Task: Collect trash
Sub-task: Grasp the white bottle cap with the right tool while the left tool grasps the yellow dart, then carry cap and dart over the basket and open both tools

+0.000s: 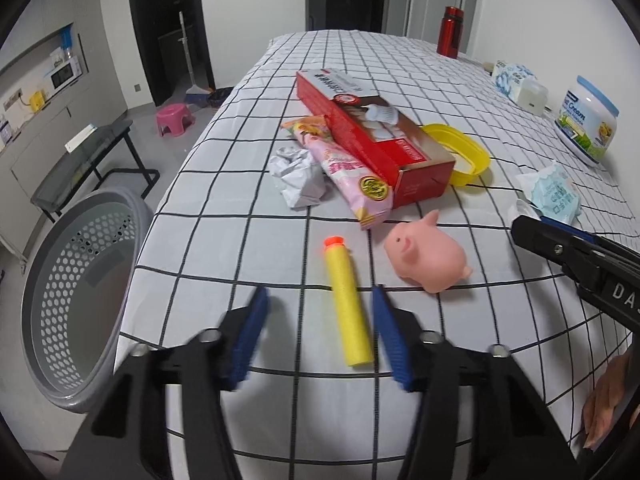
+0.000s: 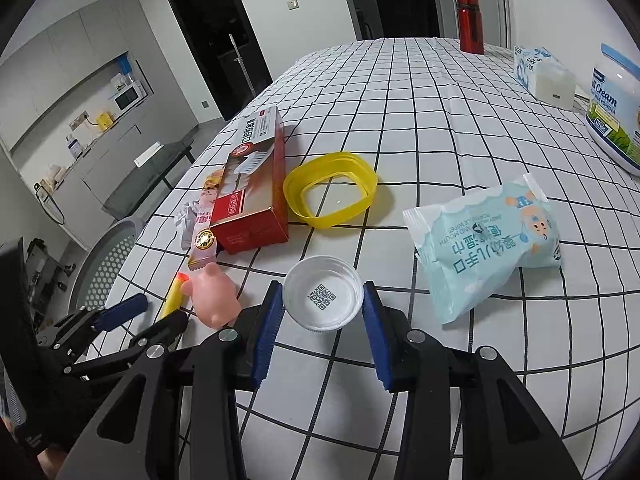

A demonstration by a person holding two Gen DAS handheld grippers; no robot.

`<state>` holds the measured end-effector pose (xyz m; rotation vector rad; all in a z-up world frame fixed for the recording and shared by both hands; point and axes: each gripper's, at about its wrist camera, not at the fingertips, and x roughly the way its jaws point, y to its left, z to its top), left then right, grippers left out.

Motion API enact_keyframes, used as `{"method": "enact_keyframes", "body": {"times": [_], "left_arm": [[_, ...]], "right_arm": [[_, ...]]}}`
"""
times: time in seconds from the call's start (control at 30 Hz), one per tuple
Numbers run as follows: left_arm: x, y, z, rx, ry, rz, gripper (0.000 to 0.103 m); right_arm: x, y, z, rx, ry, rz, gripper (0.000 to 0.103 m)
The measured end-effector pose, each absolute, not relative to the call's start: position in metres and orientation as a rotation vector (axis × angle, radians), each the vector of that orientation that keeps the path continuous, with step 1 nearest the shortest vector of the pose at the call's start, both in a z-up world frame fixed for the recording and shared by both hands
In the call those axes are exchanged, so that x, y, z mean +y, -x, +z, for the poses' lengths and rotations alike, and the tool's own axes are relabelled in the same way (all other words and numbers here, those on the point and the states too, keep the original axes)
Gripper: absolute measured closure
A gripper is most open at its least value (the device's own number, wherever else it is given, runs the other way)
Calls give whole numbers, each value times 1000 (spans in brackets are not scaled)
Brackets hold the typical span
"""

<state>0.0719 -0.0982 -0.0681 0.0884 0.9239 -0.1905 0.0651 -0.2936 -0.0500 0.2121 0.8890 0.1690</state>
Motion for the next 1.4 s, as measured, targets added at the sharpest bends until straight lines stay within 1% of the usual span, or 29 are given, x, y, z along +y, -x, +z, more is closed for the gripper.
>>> {"method": "enact_keyframes", "body": {"times": [0.03, 0.07, 0.1, 0.13, 0.37, 0.63, 0.83, 1.13, 1.4], "left_arm": [[-100, -71, -68, 923, -89, -196, 70], [-101, -71, -67, 922, -89, -203, 76], [-101, -71, -67, 922, -88, -210, 86], [-100, -70, -67, 924, -85, -215, 91], [-93, -70, -64, 934, -52, -225, 91], [-79, -61, -43, 871, -49, -210, 91], [-58, -53, -39, 857, -36, -199, 91], [-15, -45, -34, 827, 14, -171, 91], [34, -41, -37, 815, 53, -136, 91]], "right_arm": [[-293, -65, -50, 889, -212, 170, 64], [-293, -64, -50, 888, -213, 171, 64], [-293, -64, -49, 887, -214, 171, 63], [-294, -64, -49, 886, -215, 171, 64], [-296, -62, -48, 878, -227, 166, 64], [-296, -58, -46, 878, -234, 157, 63], [-282, -46, -41, 878, -237, 159, 63], [-237, -36, -35, 890, -227, 194, 63], [-174, -45, -30, 907, -157, 260, 63]]}}
